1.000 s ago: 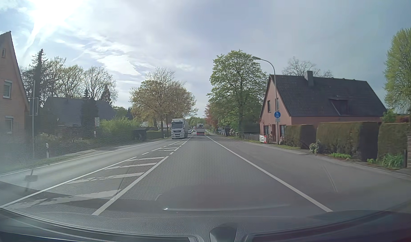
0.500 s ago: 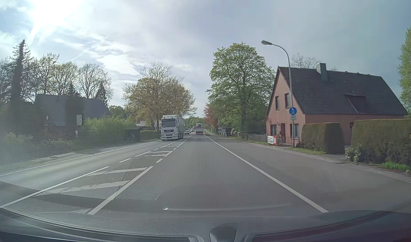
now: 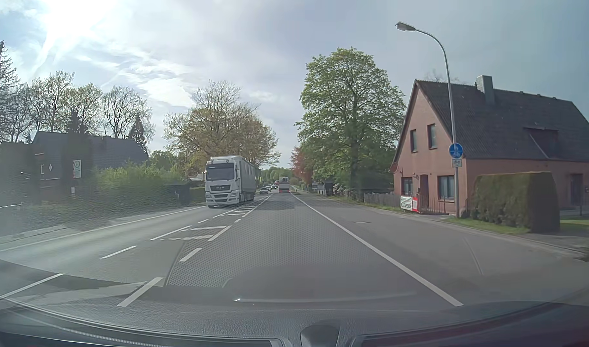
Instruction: Follow the waypoints while adhering to traffic rules and regulations
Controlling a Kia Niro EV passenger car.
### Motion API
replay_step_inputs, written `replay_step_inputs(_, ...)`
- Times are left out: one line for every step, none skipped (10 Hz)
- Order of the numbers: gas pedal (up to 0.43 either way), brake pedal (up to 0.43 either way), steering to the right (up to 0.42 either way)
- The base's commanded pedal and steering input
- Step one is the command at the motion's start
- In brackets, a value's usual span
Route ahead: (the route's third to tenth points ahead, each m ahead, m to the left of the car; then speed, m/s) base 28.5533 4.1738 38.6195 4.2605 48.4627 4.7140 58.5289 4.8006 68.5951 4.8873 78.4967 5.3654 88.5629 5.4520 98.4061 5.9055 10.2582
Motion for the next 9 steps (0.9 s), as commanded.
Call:
replay_step_inputs(0.220, 0.000, -0.008)
replay_step_inputs(0.220, 0.000, -0.008)
replay_step_inputs(0.220, 0.000, -0.009)
replay_step_inputs(0.220, 0.000, -0.013)
replay_step_inputs(0.220, 0.000, -0.015)
replay_step_inputs(0.220, 0.000, -0.016)
replay_step_inputs(0.220, 0.000, -0.016)
replay_step_inputs(0.220, 0.000, -0.016)
replay_step_inputs(0.209, 0.000, -0.016)
